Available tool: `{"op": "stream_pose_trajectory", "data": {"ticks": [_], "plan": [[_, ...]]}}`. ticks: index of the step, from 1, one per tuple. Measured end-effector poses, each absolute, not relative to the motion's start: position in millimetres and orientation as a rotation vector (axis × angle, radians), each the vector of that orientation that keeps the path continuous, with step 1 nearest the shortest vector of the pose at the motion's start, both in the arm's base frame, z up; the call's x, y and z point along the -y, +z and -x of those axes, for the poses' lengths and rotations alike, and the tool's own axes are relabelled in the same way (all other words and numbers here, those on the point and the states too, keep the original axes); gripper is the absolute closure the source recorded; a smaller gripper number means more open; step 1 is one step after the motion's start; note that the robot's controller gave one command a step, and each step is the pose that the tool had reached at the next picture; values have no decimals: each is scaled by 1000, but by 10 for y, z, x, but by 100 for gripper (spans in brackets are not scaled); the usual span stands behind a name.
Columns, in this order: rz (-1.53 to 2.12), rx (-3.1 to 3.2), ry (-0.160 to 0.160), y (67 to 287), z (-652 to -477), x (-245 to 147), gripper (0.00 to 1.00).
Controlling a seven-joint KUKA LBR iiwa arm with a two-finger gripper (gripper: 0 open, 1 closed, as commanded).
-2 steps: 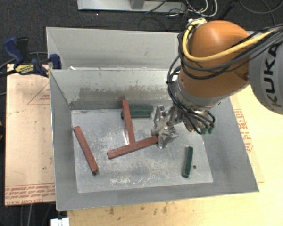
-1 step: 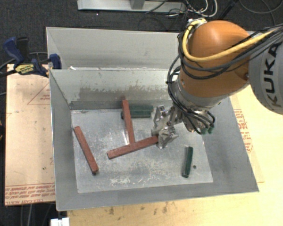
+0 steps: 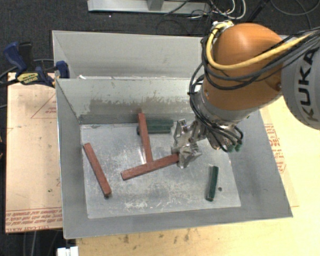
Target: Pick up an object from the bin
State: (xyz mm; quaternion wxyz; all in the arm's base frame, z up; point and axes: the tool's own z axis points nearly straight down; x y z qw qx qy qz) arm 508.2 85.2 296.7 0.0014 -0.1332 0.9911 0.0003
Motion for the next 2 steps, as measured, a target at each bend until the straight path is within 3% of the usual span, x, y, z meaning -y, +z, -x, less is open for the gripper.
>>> {"op": "stream_pose_trajectory", "data": {"ticks": [2], "plan": [[418, -3111, 1, 2967, -5082, -852, 100]]}}
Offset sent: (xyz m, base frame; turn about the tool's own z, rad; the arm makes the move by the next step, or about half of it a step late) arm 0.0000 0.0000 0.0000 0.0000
